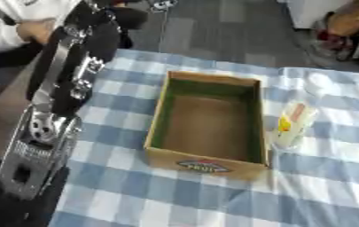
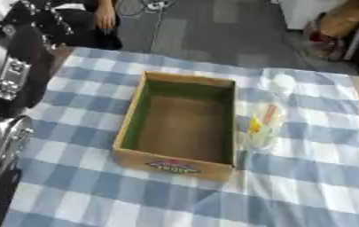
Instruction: Pick up objects on the table and place them in the box.
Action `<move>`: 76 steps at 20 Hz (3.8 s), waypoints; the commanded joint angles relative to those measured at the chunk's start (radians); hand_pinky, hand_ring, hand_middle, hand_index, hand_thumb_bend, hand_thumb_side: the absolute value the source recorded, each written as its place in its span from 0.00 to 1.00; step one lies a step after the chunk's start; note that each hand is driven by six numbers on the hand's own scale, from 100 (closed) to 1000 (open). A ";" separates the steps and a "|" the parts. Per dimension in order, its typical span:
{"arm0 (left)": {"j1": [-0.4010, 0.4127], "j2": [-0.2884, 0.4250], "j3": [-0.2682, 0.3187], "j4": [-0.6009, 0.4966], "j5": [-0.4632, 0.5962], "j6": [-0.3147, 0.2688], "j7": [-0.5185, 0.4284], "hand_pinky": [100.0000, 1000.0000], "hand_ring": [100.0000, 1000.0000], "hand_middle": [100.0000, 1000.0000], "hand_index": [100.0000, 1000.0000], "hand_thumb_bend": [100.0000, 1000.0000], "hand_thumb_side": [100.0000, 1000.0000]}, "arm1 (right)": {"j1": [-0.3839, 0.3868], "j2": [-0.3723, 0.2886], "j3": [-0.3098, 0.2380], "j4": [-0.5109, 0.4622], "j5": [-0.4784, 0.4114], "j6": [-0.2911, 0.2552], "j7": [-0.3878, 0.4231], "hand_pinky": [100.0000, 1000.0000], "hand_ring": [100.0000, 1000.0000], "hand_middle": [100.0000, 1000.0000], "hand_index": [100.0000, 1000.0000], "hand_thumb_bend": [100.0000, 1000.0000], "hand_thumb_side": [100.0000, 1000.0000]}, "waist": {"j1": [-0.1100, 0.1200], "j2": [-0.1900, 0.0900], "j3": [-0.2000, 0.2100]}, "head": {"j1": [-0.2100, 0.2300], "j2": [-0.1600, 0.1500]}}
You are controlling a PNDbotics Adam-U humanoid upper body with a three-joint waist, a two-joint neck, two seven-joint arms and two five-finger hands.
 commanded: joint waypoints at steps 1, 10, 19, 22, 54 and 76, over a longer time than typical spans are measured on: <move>-0.003 0.026 -0.001 -0.017 0.007 0.001 -0.004 0.76 0.68 0.79 0.90 0.30 0.77 | -0.009 -0.071 -0.009 -0.016 0.019 0.131 0.082 0.35 0.44 0.54 0.68 0.00 1.00 | -0.001 -0.024 0.004 | -0.041 0.009; -0.001 0.023 -0.007 -0.017 0.011 0.004 -0.011 0.76 0.68 0.79 0.90 0.30 0.77 | -0.030 -0.162 0.021 -0.011 0.102 0.319 0.273 0.66 0.64 0.65 0.79 0.13 1.00 | -0.011 -0.034 0.029 | -0.081 0.035; 0.001 0.019 -0.015 -0.017 0.019 0.006 -0.021 0.76 0.68 0.79 0.90 0.30 0.77 | -0.086 -0.235 0.064 0.118 0.105 0.367 0.371 0.94 0.79 0.78 0.90 0.44 1.00 | -0.018 -0.052 0.043 | -0.125 0.062; 0.002 0.020 -0.017 -0.017 0.020 0.006 -0.023 0.76 0.68 0.79 0.90 0.30 0.77 | -0.116 -0.250 0.082 0.168 0.100 0.373 0.398 0.94 0.79 0.78 0.92 0.46 1.00 | -0.018 -0.054 0.044 | -0.131 0.063; -0.011 0.012 -0.029 -0.017 0.034 0.003 -0.039 0.76 0.69 0.79 0.90 0.30 0.76 | -0.310 -0.266 0.209 0.512 -0.046 0.310 0.702 0.91 0.77 0.76 0.96 0.69 1.00 | -0.032 -0.058 0.076 | -0.136 0.081; -0.017 0.007 -0.034 -0.017 0.041 0.002 -0.047 0.76 0.69 0.79 0.90 0.30 0.76 | -0.339 -0.210 0.246 0.556 -0.133 0.318 0.783 0.90 0.76 0.76 0.98 0.70 1.00 | -0.037 -0.060 0.091 | -0.116 0.079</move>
